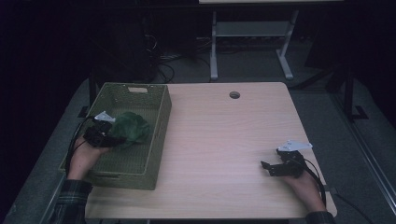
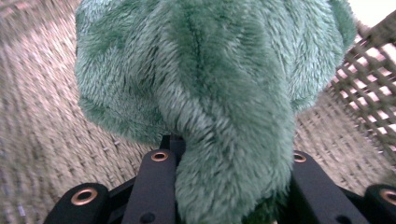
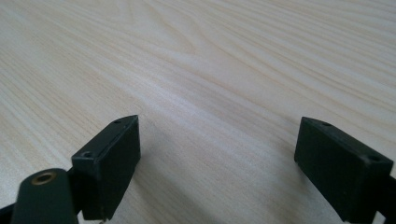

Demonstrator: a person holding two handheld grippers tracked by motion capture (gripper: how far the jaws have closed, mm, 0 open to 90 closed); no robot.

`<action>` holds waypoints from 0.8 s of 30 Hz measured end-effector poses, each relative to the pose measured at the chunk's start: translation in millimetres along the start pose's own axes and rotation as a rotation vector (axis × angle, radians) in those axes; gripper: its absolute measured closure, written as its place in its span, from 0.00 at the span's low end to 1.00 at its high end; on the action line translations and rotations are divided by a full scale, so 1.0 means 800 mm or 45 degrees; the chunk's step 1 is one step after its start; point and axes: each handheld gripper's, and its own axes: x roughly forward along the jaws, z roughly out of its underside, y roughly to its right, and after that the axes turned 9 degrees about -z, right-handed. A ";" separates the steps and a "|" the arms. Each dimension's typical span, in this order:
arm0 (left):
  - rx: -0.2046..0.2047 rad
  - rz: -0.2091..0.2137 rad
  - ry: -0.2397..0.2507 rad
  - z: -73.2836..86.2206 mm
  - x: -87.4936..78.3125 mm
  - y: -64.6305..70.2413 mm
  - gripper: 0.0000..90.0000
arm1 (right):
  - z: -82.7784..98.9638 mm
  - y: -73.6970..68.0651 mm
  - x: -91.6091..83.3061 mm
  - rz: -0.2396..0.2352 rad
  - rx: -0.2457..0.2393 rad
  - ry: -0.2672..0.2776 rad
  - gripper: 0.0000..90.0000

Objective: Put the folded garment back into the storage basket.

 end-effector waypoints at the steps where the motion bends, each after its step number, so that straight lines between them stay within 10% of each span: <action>1: -0.004 0.002 -0.005 0.002 0.003 0.000 0.76 | 0.000 0.000 0.000 0.000 0.000 0.000 0.16; 10: 0.020 0.016 -0.076 0.005 0.020 0.002 0.72 | 0.000 0.000 0.000 0.001 0.001 0.000 0.16; 24: -0.019 0.076 -0.052 0.007 0.017 -0.003 0.28 | 0.000 0.000 0.000 0.001 0.000 0.000 0.16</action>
